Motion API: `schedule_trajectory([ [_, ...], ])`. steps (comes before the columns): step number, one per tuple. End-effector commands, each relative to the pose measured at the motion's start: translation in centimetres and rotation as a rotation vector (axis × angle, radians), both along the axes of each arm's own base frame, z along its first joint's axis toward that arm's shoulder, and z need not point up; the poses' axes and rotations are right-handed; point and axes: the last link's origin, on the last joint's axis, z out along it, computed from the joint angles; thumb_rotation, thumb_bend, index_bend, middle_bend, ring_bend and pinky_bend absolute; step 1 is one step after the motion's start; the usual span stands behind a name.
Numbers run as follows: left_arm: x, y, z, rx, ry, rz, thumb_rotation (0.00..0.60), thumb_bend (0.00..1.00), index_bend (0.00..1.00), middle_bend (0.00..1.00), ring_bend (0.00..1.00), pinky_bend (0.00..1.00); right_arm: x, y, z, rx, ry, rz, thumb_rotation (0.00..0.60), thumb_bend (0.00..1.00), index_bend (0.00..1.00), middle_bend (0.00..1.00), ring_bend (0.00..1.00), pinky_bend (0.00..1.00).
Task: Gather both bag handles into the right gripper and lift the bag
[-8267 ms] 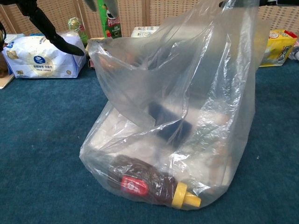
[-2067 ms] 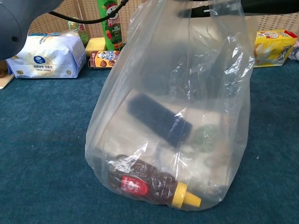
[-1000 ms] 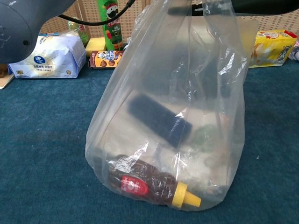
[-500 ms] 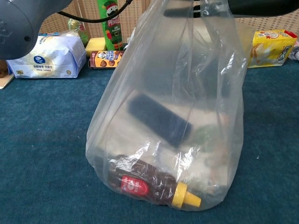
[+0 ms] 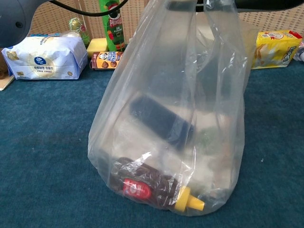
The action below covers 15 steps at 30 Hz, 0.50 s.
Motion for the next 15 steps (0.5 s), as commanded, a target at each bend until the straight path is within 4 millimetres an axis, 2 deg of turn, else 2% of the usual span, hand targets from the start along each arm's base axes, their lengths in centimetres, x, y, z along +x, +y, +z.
schedule_trajectory([
  [1,0.1,0.0,-0.1,0.002,0.004,-0.002,0.600,0.17,0.37,0.29,0.13,0.25,0.0,0.0,0.1,-0.003,-0.001,-0.001,0.199,0.16,0.26,0.33,0.24,0.15],
  [7,0.6,0.1,-0.5,0.004,0.020,-0.001,0.600,0.16,0.37,0.28,0.13,0.25,-0.1,0.1,0.0,0.006,0.000,-0.003,0.195,0.16,0.26,0.33,0.24,0.15],
  [15,1.7,0.0,-0.2,0.003,0.027,0.002,0.600,0.10,0.35,0.28,0.12,0.25,-0.3,0.1,-0.1,0.009,0.010,-0.005,0.195,0.16,0.26,0.33,0.25,0.15],
])
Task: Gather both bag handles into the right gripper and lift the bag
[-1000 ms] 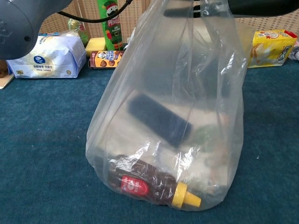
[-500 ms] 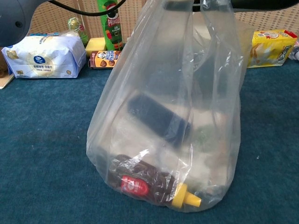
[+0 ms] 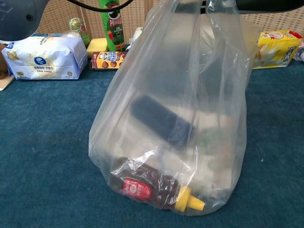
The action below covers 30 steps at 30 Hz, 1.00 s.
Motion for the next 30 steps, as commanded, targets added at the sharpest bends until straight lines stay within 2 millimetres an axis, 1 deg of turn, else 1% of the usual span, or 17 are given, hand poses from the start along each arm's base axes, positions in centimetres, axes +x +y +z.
schedule_trajectory([
  [1,0.4,-0.1,0.2,-0.013,0.001,0.011,0.600,0.10,0.35,0.28,0.12,0.25,-0.1,0.0,0.0,0.000,0.002,-0.002,0.195,0.16,0.26,0.33,0.25,0.15],
  [7,1.1,-0.2,0.3,-0.082,-0.002,0.064,0.600,0.08,0.31,0.27,0.11,0.24,-0.2,0.0,-0.1,0.004,0.005,-0.002,0.198,0.16,0.26,0.33,0.25,0.15],
  [13,1.2,-0.2,0.5,-0.154,0.029,0.136,0.600,0.07,0.27,0.26,0.09,0.24,-0.3,0.0,-0.2,0.003,0.011,-0.004,0.195,0.16,0.26,0.33,0.25,0.15],
  [23,1.2,-0.2,1.8,-0.253,0.042,0.235,0.600,0.07,0.25,0.25,0.07,0.23,-0.3,0.0,-0.4,0.010,0.014,-0.004,0.195,0.16,0.26,0.33,0.25,0.15],
  [30,1.1,-0.3,2.4,-0.282,0.061,0.268,0.600,0.07,0.24,0.25,0.07,0.23,-0.2,-0.1,-0.6,0.015,0.013,-0.003,0.198,0.16,0.26,0.34,0.25,0.15],
])
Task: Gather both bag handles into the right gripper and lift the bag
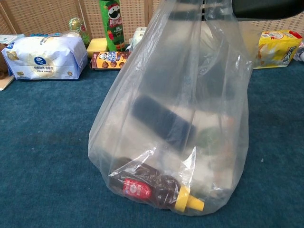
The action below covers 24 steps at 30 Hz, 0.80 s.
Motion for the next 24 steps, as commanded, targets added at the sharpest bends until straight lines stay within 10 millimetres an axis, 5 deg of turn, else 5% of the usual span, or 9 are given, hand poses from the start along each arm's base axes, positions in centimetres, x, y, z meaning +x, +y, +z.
schedule_trajectory([
  [1,0.0,-0.1,0.2,-0.015,0.012,0.008,0.600,0.07,0.24,0.25,0.07,0.23,0.0,0.0,0.0,0.000,0.002,-0.002,0.197,0.16,0.26,0.34,0.25,0.15],
  [24,-1.0,0.1,2.3,-0.195,0.070,0.121,0.600,0.07,0.21,0.25,0.05,0.23,-0.3,-0.5,-0.4,0.005,0.010,-0.013,0.199,0.16,0.26,0.34,0.25,0.15],
])
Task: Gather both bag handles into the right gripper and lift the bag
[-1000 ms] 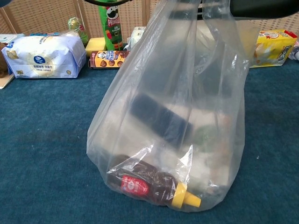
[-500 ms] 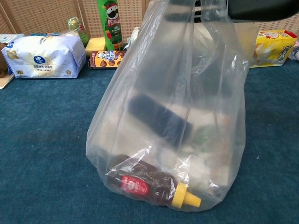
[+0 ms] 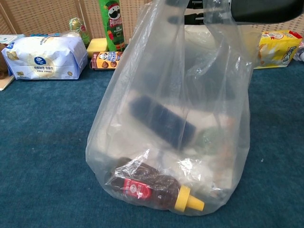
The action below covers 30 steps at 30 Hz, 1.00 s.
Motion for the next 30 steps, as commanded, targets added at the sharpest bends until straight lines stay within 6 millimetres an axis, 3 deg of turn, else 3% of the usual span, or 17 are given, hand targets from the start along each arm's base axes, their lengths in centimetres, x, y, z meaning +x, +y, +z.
schedule_trajectory([
  [1,0.0,-0.1,0.1,-0.005,0.001,0.002,0.600,0.07,0.21,0.25,0.05,0.23,0.0,0.0,0.0,0.001,0.001,-0.002,0.198,0.16,0.26,0.34,0.25,0.15],
  [12,-0.5,0.2,0.7,-0.008,0.025,0.015,0.600,0.07,0.21,0.25,0.04,0.23,-0.2,-0.1,-0.2,0.002,0.004,-0.007,0.194,0.16,0.26,0.34,0.25,0.15],
  [21,-0.4,0.3,0.8,-0.022,-0.016,0.028,0.600,0.05,0.14,0.22,0.02,0.21,-0.2,-0.2,-0.1,0.001,0.005,-0.008,0.196,0.16,0.26,0.34,0.25,0.15],
  [30,-0.7,0.6,1.6,-0.110,-0.015,0.077,0.600,0.05,0.13,0.22,0.01,0.21,-0.3,-0.3,-0.2,0.003,0.006,-0.009,0.196,0.16,0.26,0.34,0.25,0.15],
])
